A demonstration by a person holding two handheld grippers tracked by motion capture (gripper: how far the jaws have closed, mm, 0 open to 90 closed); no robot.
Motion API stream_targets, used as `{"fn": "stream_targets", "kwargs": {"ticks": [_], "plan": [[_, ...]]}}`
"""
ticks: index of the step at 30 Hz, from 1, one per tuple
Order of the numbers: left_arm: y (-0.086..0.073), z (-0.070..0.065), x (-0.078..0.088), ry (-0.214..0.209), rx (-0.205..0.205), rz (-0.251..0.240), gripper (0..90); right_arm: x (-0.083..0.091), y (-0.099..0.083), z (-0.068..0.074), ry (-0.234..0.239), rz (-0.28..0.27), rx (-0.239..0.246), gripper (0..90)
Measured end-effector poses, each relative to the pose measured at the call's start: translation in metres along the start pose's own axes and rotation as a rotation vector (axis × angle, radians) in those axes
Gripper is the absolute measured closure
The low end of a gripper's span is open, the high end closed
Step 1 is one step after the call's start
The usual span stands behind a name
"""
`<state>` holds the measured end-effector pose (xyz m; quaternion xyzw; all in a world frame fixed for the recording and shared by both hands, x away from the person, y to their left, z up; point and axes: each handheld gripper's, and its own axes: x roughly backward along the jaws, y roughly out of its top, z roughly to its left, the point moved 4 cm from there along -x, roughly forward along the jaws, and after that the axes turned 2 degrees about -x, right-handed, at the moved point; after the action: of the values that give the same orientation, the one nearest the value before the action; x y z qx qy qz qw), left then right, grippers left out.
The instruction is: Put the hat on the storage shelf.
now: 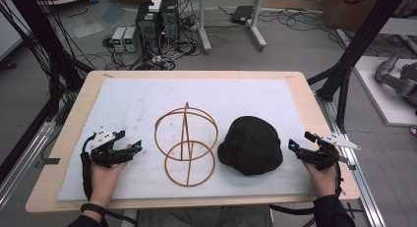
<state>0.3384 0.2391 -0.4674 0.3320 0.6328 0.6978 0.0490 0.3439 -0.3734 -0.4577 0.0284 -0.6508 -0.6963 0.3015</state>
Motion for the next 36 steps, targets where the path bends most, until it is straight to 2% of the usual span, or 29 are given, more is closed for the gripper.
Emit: {"fn": "stream_targets", "kwargs": {"ticks": [5,9,12,13,15,16,18,26,31,36], "plan": [[0.000,0.000,0.000,0.001,-0.001,0.000,22.9,0.001,0.004,-0.002,0.003,-0.021,-0.013,19.1],[0.000,0.001,-0.001,0.003,0.017,0.013,23.0,0.003,0.006,-0.002,0.011,-0.032,-0.019,19.1],[0.000,0.002,0.000,0.000,0.011,0.010,23.0,0.008,0.009,-0.003,0.048,-0.047,-0.012,19.5],[0.000,0.002,-0.001,-0.006,0.010,0.009,23.0,0.010,0.011,-0.001,0.080,-0.052,-0.011,22.3],[0.000,0.002,-0.001,-0.009,0.017,0.010,23.0,0.011,0.011,0.000,0.094,-0.052,0.001,25.8],[0.000,0.003,-0.001,-0.003,0.025,0.009,23.5,0.013,0.011,0.004,0.148,-0.037,0.048,31.7],[0.000,0.003,-0.001,0.000,0.027,0.010,23.8,0.014,0.008,0.009,0.186,-0.006,0.077,32.8],[0.000,0.002,-0.003,0.024,0.023,0.037,24.0,0.009,0.002,0.022,0.238,0.043,0.128,39.6],[0.000,0.002,-0.004,0.022,0.024,0.044,24.0,-0.001,0.002,0.032,0.275,0.072,0.148,42.2],[0.000,0.001,-0.004,0.014,0.015,0.043,24.0,-0.008,0.005,0.038,0.284,0.079,0.164,42.5]]}}
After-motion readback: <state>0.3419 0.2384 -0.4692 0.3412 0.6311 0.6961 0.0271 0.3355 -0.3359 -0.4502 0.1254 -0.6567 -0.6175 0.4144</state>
